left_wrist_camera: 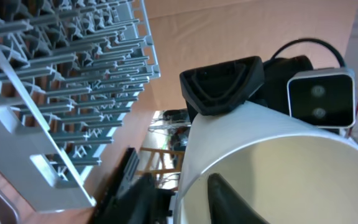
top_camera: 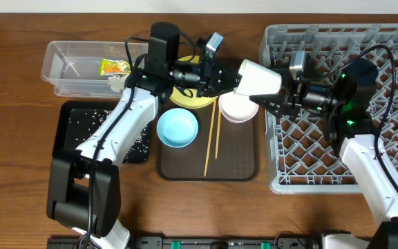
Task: Sort waste into correct bins and load items into the dishwasher rack
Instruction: 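Carry the white cup with the right gripper over the dish rack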
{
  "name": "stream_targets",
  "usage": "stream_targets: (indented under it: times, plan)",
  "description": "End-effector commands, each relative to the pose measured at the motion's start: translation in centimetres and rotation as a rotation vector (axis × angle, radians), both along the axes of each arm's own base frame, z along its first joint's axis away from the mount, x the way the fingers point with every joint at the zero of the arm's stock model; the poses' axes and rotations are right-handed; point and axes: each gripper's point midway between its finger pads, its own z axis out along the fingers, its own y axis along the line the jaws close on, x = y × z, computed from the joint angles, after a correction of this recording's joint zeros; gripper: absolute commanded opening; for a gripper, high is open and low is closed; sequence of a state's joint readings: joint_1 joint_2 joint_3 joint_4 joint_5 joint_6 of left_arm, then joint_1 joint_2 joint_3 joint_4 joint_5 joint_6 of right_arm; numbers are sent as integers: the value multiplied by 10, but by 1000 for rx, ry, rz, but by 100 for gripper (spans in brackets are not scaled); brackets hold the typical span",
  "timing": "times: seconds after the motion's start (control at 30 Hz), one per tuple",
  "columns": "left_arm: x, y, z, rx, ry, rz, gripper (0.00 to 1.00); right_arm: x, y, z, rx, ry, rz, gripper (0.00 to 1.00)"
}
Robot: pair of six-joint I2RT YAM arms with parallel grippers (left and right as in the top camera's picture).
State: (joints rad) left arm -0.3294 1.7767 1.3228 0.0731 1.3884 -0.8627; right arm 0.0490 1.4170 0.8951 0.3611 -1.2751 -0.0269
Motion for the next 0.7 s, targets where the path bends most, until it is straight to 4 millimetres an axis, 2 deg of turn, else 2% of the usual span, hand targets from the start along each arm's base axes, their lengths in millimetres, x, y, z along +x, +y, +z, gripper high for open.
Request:
stream_targets:
  times: [0.0,0.13,0.2,0.27,0.37,0.47,0.53,0.67]
  plan:
    - [0,1,4,-23,-125,-19,36,2,-5,3,4,9,-3,53]
    - [14,8,-11,37,-192,56,36,10,-12,-5,2,87,-54,52]
    - [26,18,-31,124,-208,128,36,17,-17,-14,-10,139,-110,53]
    - [38,35,-62,277,-192,219,36,29,-25,-27,-36,198,-202,55]
    - [40,62,-100,488,-173,279,37,43,-36,-44,-107,200,-321,57]
    - [28,84,-119,653,-190,275,36,60,-58,-58,-163,225,-471,51]
    - [24,98,-123,747,-201,294,36,64,-70,-59,-176,240,-527,47]
    - [20,128,-117,913,-238,365,35,68,-95,-54,-197,274,-636,23]
